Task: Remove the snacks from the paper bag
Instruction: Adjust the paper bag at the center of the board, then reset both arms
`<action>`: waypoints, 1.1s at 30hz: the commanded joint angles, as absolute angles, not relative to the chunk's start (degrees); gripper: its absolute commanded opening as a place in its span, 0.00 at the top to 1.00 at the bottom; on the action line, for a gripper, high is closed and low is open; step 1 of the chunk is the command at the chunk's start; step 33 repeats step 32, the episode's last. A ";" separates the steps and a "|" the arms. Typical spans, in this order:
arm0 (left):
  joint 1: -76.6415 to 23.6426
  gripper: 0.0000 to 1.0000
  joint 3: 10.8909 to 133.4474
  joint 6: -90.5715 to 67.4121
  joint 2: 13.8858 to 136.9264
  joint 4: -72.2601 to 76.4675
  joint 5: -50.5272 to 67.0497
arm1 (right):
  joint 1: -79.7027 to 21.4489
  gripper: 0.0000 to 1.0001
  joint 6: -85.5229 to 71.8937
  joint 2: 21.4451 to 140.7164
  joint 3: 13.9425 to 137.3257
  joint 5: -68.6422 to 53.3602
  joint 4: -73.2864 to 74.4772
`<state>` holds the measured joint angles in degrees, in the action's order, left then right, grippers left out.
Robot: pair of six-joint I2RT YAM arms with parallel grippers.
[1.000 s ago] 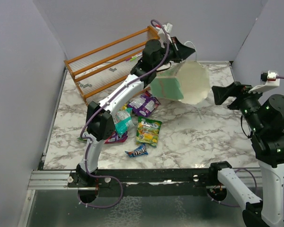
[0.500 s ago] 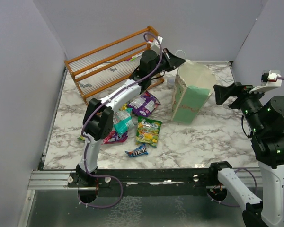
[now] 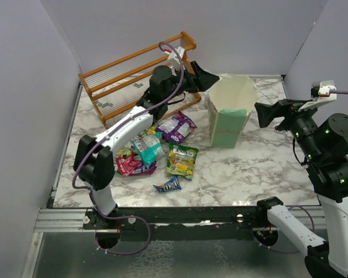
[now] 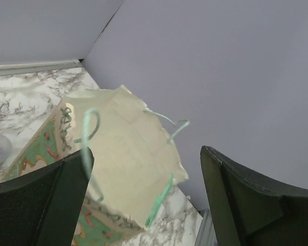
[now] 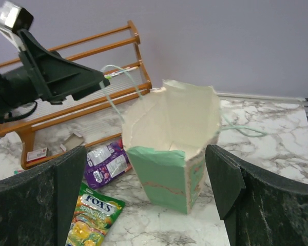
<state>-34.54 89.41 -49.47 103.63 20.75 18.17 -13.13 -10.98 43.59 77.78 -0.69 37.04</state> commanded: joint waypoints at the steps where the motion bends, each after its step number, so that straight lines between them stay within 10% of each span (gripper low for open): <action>1: -34.72 0.06 86.65 -38.03 93.24 14.34 17.06 | -16.94 0.01 -6.50 44.66 80.63 3.76 33.90; 22: -34.37 0.01 75.14 -1.50 44.97 -7.10 -23.21 | -23.00 0.01 -0.18 41.48 85.99 9.43 27.59; 33: -34.41 0.01 73.10 2.90 38.78 -8.29 -27.73 | -23.09 0.01 0.02 39.28 82.97 10.38 23.54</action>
